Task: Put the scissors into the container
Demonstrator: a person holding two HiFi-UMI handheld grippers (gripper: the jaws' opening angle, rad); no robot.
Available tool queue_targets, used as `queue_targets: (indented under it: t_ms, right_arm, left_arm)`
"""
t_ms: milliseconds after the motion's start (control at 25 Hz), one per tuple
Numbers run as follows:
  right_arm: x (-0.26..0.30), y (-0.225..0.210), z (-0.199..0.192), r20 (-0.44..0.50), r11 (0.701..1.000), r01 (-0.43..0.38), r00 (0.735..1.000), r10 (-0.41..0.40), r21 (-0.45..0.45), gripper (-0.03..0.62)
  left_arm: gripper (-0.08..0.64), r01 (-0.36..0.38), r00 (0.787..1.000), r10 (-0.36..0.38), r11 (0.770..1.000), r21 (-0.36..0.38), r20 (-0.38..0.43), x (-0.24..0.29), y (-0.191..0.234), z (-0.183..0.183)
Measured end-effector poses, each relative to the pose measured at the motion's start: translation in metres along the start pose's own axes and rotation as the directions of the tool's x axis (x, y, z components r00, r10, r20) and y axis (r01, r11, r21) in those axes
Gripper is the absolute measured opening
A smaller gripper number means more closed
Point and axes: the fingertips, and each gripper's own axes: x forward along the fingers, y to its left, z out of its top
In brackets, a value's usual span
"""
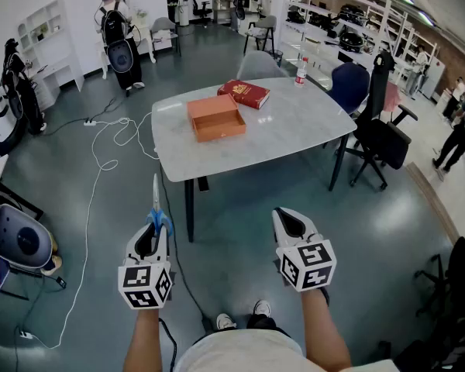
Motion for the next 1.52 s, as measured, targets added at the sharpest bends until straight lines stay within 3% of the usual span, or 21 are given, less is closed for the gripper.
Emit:
queue_targets:
  t_ms: [720, 1520]
  right_arm:
    - [0.045, -0.02, 0.003, -0.005, 1.0, 0.012, 1.0, -0.012, 0.011, 0.005]
    - [0.178, -0.118, 0.033, -0.006, 0.997, -0.071, 0.997, 0.071, 0.022, 0.005]
  left_arm:
    - [0.075, 0.035, 0.999, -0.035, 0.999, 0.011, -0.008, 0.056, 0.005, 0.007]
    - [0.075, -0.029, 0.999, 0.029, 1.0, 0.001, -0.039, 0.201, -0.004, 0.041]
